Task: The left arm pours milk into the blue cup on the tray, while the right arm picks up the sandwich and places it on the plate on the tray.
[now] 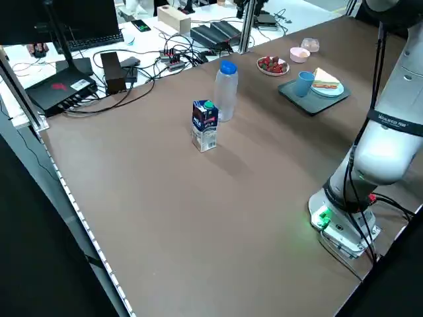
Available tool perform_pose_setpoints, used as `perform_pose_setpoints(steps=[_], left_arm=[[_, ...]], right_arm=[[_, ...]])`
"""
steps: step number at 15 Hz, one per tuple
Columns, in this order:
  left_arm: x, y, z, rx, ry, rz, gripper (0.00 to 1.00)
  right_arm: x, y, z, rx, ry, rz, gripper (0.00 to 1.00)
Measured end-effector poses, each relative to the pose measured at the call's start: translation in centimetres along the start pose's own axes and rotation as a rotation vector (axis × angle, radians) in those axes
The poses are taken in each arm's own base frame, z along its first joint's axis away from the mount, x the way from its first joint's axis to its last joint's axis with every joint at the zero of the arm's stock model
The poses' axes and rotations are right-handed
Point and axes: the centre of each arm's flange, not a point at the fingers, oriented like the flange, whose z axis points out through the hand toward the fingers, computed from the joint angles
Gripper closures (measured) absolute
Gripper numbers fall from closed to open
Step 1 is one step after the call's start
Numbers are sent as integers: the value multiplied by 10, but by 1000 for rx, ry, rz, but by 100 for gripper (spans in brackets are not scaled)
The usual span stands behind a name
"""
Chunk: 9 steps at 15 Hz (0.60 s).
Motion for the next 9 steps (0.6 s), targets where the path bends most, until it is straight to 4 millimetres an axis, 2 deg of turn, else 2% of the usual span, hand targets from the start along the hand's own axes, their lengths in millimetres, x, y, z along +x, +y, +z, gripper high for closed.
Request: perform_pose_setpoints(steps=[2,4,7,9], left_arm=[[4,2,-5,2,13,-47,0],[5,-11,-21,-17,32,-135,0],[-9,-33,-38,-34,43,-166,0],[-21,-36,-43,-32,46,-155,0]], right_arm=[[-1,-1,0,0,-5,-2,0],[-2,-3,1,1,-17,-6,0],[-2,-5,1,8,-18,-7,0],[-2,-5,2,13,-19,-7,0]])
